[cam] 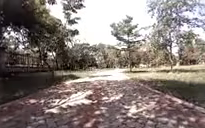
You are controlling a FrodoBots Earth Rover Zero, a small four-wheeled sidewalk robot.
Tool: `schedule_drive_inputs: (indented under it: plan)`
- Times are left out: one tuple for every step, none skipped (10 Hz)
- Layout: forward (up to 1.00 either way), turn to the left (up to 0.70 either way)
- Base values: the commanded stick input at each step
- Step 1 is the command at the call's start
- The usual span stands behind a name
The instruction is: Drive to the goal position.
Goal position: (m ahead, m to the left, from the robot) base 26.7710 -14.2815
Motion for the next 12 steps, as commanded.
schedule_drive_inputs:
  plan:
    - [0.7, 0.0]
    - [0.7, 0.0]
    - [0.7, 0.0]
    - [0.7, 0.0]
    - [0.7, -0.11]
    - [0.7, -0.28]
    - [0.7, -0.35]
    - [0.7, -0.35]
    - [0.7, 0.0]
    - [0.7, 0.0]
    - [0.7, 0.0]
    - [0.7, 0.0]
